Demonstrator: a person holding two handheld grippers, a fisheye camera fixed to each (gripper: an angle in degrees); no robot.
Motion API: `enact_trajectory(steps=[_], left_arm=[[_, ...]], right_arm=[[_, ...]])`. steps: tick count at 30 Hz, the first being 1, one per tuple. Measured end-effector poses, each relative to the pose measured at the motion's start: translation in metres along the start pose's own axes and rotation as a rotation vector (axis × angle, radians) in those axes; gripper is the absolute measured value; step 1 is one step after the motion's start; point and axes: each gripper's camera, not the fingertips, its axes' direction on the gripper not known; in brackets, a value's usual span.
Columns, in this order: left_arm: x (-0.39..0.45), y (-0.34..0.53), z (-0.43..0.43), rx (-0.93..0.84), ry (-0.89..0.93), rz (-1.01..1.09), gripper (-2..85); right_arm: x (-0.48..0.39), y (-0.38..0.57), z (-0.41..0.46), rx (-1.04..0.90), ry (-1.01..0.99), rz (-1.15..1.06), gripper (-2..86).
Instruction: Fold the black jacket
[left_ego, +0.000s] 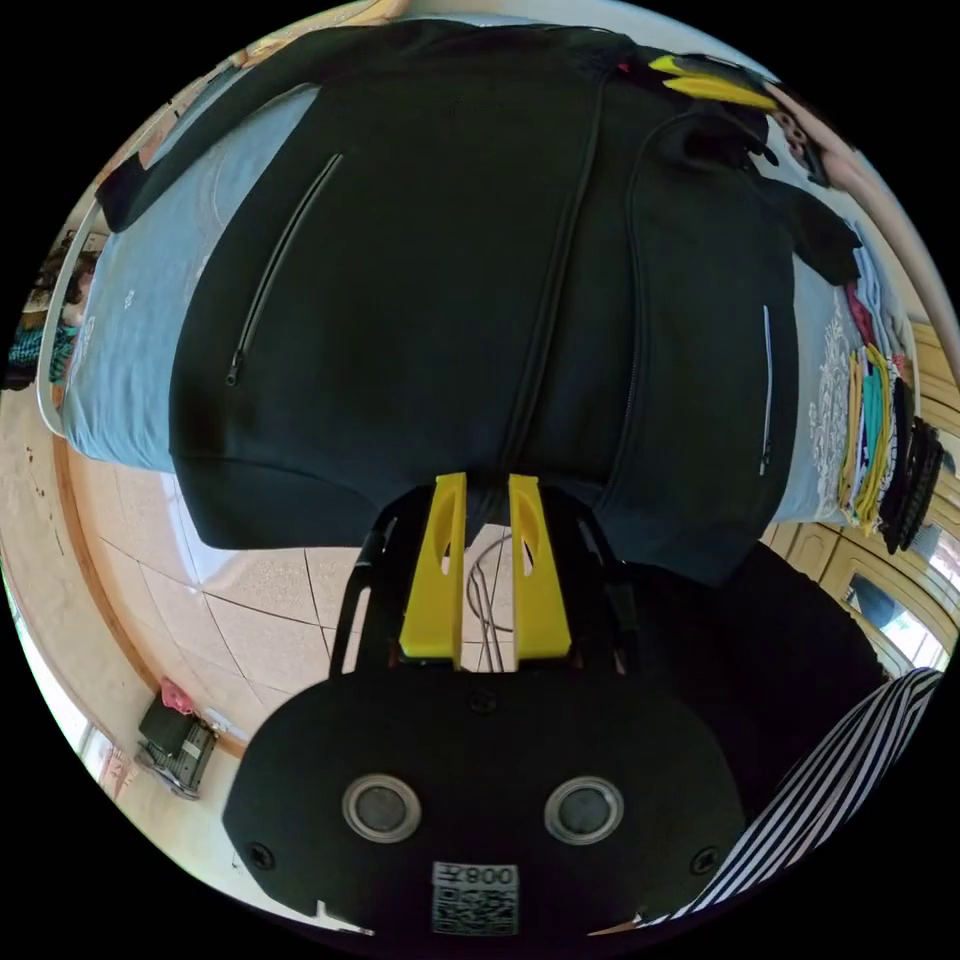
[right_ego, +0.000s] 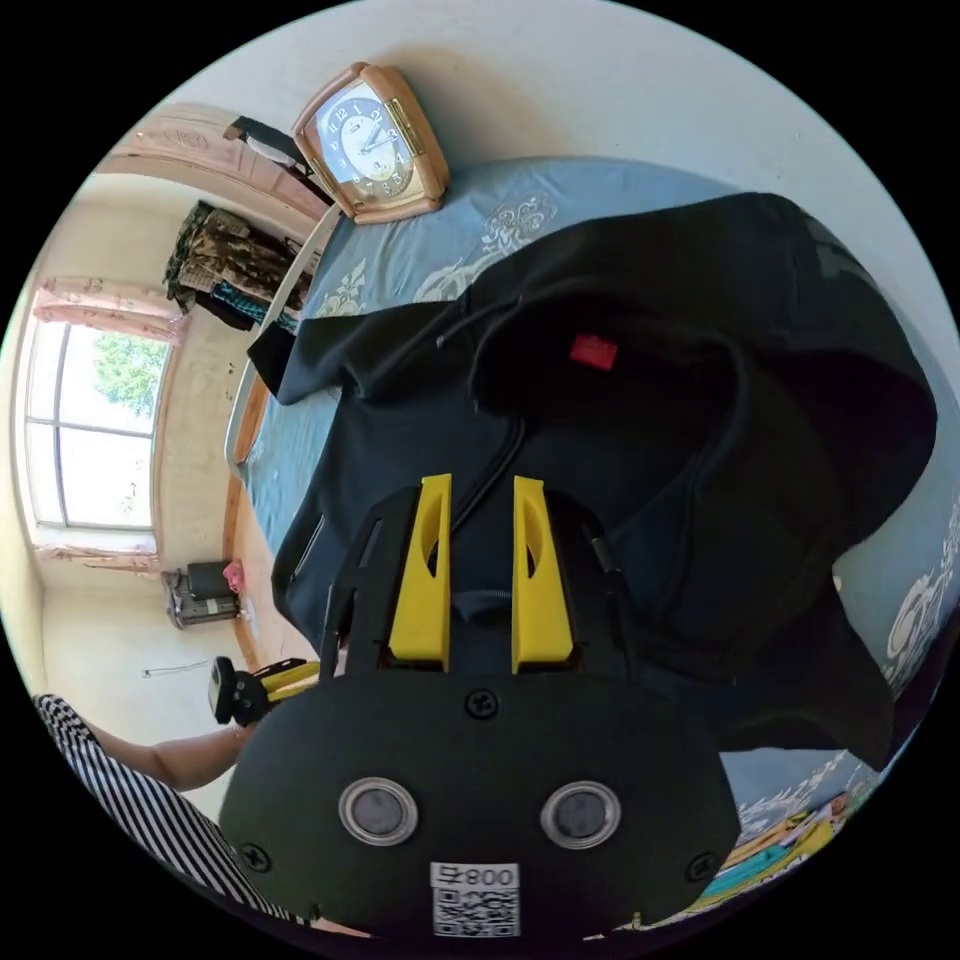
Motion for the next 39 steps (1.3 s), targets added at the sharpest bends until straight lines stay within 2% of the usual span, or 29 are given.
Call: enact_trajectory(steps=[4,9,13,17,26,34,39], left_arm=[[0.0,-0.001,0.002,-0.02,0.01,0.002,6.6],[0.0,0.003,-0.003,-0.022,0.044,0.023,5.2],[-0.005,0.006,-0.011,-0.013,0.102,0.027,4.5],[-0.005,0.009,-0.025,0.018,0.182,0.045,4.3],[0.004,-0.009,-0.001,-0.026,0.198,0.054,5.2],[-0.023,0.018,-0.015,0.025,0.285,-0.039,6.6],[-0.033,0.049,-0.024,0.027,0.416,-0.089,8.1]], right_arm=[[-0.009,-0.031,0.007,0.067,0.018,0.004,10.1],[-0.006,-0.058,0.016,0.113,0.041,0.043,4.4],[-0.009,-0.077,0.014,0.072,0.088,0.002,3.4],[-0.009,-0.099,-0.006,0.108,0.099,-0.032,3.0],[0.002,-0.143,0.027,0.007,0.197,-0.032,4.0],[0.031,-0.142,0.012,-0.001,0.097,0.0,8.5],[0.063,-0.091,-0.042,0.123,-0.025,0.052,9.2]])
